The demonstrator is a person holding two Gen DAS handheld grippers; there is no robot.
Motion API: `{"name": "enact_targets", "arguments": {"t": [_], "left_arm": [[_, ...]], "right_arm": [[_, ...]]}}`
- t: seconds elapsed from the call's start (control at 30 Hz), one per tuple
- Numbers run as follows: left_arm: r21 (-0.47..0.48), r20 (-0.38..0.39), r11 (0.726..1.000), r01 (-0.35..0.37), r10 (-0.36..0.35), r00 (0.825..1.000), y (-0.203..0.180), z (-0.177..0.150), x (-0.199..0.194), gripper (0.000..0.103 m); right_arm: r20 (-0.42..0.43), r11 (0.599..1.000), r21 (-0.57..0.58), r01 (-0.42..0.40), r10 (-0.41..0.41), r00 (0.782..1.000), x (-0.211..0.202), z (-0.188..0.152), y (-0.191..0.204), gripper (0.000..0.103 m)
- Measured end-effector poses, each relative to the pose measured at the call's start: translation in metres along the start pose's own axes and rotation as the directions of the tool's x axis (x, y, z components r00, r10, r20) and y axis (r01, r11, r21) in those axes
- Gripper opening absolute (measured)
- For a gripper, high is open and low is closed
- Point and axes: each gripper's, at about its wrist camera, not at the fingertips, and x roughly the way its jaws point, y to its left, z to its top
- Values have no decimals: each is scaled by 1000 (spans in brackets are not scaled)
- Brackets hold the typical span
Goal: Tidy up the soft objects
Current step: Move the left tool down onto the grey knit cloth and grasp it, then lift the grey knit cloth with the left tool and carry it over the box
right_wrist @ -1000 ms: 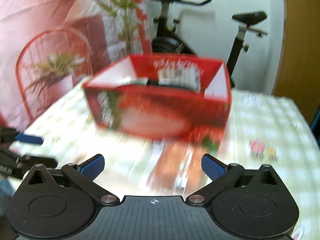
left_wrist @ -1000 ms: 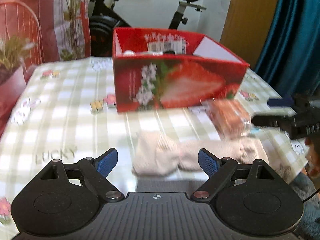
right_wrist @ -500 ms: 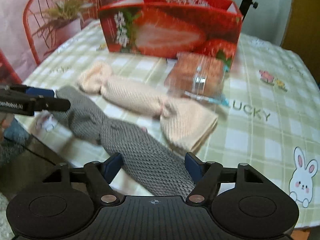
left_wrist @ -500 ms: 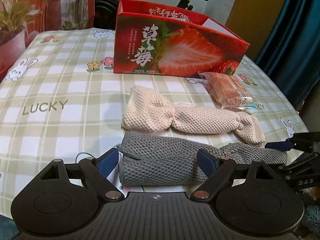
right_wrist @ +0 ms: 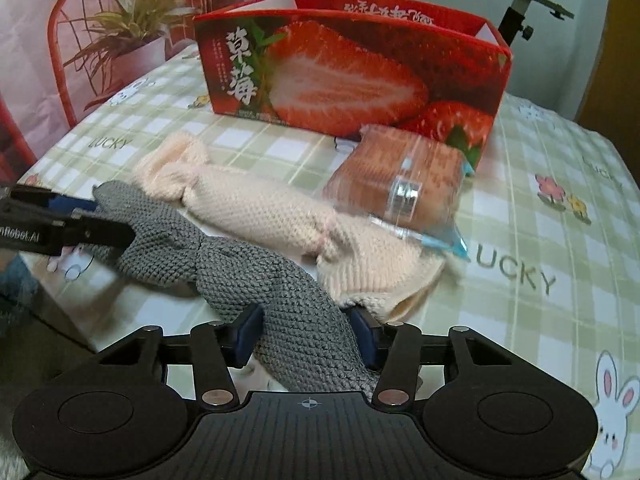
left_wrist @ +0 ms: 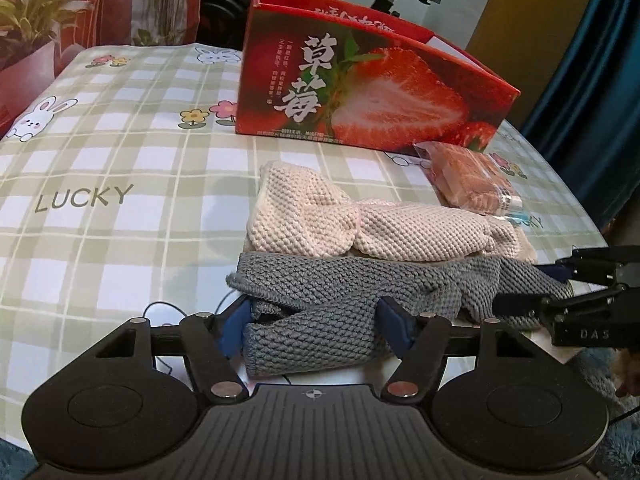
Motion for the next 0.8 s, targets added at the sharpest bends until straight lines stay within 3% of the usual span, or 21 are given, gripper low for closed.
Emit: {"name": "enact_targets", "arguments": {"t": [0.1, 0.3, 0.63, 0.8], "left_arm": [[5, 8, 1000, -15, 15, 1000, 0, 3, 3, 67], [32, 44, 998, -54, 53, 998, -1, 0, 3, 52], [57, 67, 995, -77, 73, 995, -3, -6, 2, 51], [53, 70, 995, -81, 77, 995, -4, -8, 1, 51]], "right_arm": [[19, 1000, -4, 0, 0, 1000, 8, 7, -2, 45], [78, 1000, 29, 11, -13, 997, 9, 0, -1, 47], [180, 995, 89, 40, -56, 982, -18, -27, 5, 50], [173, 992, 115, 43, -63, 983, -28, -36, 0, 45]]}}
